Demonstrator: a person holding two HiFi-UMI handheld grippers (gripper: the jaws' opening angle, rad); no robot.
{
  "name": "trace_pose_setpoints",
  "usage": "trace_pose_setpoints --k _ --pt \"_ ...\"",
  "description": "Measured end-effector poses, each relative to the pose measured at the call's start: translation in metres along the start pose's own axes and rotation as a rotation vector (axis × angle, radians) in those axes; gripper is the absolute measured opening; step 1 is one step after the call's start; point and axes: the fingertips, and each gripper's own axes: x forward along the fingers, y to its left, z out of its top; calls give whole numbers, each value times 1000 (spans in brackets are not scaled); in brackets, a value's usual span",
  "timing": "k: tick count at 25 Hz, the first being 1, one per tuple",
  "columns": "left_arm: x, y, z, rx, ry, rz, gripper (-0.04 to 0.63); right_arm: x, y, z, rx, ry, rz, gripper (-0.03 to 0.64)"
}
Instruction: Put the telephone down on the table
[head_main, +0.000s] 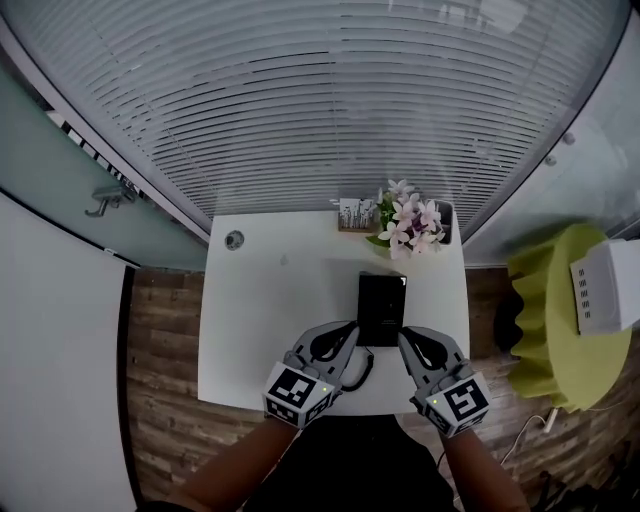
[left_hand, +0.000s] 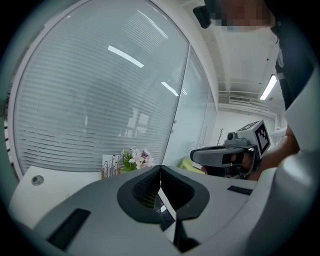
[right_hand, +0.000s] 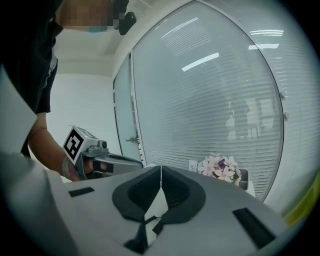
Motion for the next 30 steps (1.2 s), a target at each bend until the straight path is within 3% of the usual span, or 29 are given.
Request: trace_pose_setpoints --k 8,16,20,30 --pt "30 19 -32 -57 19 -5 9 23 -18 -26 18 39 19 23" --pt "55 43 -77 -180 122 -47 12 39 -22 -46 33 78 38 23" --pt "67 50 -99 -235 186 -87 62 49 -25 -55 35 98 49 23" --pt "87 67 -143 -294 280 -93 97 65 -35 -72 63 125 48 23"
